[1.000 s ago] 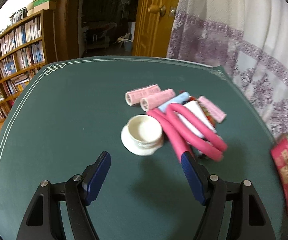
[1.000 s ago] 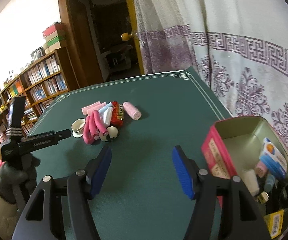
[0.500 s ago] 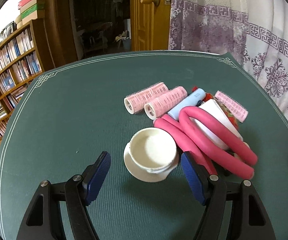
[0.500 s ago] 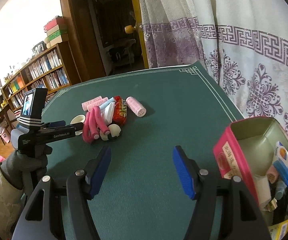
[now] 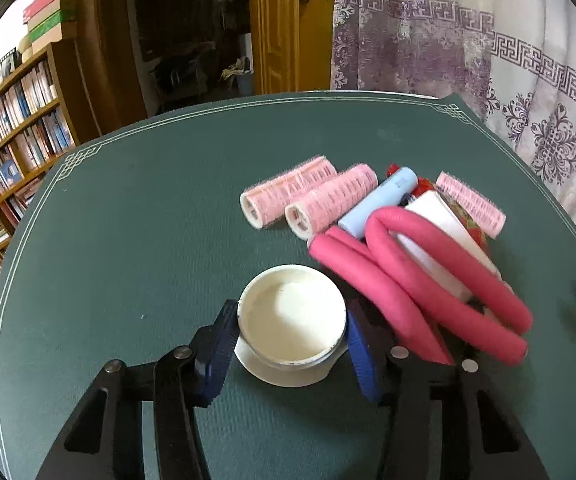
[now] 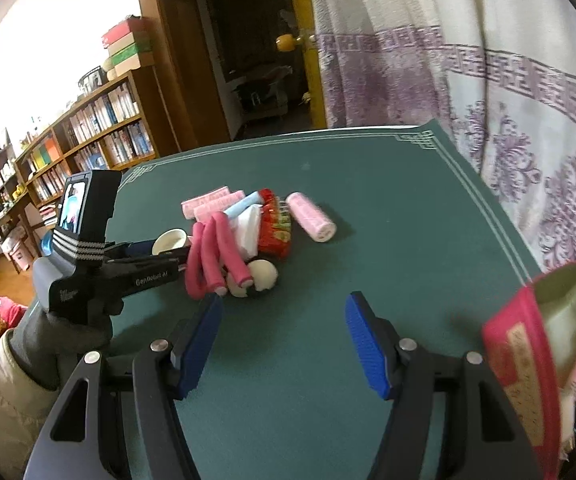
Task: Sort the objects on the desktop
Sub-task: 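Grasp the white cup with the left tool while the right tool grasps a pink foam roller, then lift the white cup and pink foam roller and carry them to the tin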
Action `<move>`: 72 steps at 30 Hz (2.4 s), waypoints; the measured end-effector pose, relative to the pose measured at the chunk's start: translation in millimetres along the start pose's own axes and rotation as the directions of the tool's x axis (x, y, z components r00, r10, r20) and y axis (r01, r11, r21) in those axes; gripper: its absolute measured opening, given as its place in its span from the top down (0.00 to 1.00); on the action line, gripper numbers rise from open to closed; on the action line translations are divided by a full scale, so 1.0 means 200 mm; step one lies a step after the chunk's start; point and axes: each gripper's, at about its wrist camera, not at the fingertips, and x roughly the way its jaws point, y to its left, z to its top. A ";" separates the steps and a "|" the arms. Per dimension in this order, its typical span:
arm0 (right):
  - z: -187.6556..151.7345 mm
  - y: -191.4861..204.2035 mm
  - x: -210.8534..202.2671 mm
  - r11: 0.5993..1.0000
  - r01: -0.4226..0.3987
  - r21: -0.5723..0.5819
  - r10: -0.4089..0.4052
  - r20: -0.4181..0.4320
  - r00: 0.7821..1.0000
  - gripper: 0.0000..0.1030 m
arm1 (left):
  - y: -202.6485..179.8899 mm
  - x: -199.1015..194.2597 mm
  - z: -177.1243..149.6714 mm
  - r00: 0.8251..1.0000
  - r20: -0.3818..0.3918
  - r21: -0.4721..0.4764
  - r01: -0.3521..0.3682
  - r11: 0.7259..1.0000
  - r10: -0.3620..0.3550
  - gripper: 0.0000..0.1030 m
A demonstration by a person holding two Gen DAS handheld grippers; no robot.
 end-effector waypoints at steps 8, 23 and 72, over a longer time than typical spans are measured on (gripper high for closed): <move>0.09 0.15 0.21 0.995 -0.042 -0.087 0.039 -0.037 0.999 0.34 | 0.14 -0.13 -0.10 1.000 0.001 -0.061 -0.004 0.998 0.004 0.48; 0.10 0.29 0.60 0.956 0.032 -0.291 -0.069 -0.119 0.991 0.47 | 0.21 -0.17 -0.20 0.999 0.007 -0.111 0.042 0.993 -0.041 0.48; -0.30 -0.44 -0.51 0.983 0.048 0.178 -0.064 0.080 0.995 0.69 | -0.66 -0.65 -0.28 0.961 0.047 0.144 0.264 0.954 -0.273 0.48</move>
